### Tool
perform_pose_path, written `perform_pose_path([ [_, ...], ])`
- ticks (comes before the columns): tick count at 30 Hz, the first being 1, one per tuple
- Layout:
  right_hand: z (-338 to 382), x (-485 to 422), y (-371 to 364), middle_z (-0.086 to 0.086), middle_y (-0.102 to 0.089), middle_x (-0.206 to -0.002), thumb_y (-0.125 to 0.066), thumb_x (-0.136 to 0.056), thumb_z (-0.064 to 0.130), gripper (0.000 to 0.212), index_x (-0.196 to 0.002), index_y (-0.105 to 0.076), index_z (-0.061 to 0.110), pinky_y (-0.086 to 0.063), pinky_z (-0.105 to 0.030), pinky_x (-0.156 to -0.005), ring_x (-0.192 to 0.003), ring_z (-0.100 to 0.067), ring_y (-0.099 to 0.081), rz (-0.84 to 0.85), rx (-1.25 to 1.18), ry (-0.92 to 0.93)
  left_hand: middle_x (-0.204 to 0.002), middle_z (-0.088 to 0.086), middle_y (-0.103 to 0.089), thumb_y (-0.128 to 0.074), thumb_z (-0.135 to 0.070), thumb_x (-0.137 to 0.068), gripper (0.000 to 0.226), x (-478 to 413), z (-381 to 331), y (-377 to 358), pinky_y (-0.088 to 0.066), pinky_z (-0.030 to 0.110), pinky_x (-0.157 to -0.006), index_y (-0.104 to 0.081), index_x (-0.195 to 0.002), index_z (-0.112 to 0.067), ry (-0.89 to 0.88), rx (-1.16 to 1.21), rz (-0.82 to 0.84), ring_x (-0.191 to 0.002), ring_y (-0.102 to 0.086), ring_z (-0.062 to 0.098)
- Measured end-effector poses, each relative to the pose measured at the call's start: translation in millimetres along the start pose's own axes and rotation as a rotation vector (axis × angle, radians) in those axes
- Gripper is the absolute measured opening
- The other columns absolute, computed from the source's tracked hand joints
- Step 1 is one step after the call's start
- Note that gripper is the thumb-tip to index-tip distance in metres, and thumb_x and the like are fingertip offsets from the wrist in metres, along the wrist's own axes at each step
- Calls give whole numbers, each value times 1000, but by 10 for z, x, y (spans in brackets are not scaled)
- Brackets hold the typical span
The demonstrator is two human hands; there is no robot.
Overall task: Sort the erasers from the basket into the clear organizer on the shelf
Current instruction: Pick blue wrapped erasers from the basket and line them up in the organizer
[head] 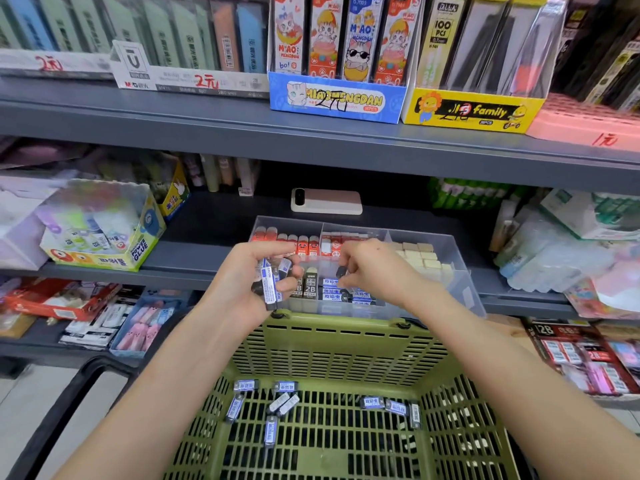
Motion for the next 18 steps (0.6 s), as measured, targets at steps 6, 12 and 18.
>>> perform_pose_path([
  [6,113,6,-171,5,-71,-92,-67,-83,36,21,-102,-70,28,-46,-29,-73,-86,-17,-62,-74,97,109,-71,13,-52,-56,-1,-81,4,-22,10,28,-32,18,-33,-53,-80,-3,-7,12,2,-56,-49,20],
  [12,60,41,-195,3,-67,-116,-48,-95,21,29,-120,-63,25,-45,-31,-93,-108,-18,-59,-43,-2,69,-69,14,-54,-60,0,-65,17,-37,40,2,-33,18,-37,-55,-82,-1,8,86,-10,-57,-50,21],
  [18,-53,81,-220,-1,-65,-120,-43,-95,16,35,-125,-57,26,-40,-35,-97,-112,-23,-57,-109,102,-12,-64,13,-55,-59,1,-67,18,-50,56,-18,-33,18,-36,-54,-84,-2,-11,157,-36,-56,-50,20],
])
Point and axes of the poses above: each hand's wrist, its own x-axis away from the middle knuckle, its own y-axis out of the back of the hand, z = x × y, the point moved 3 cm from there along -x, towards the middle knuckle
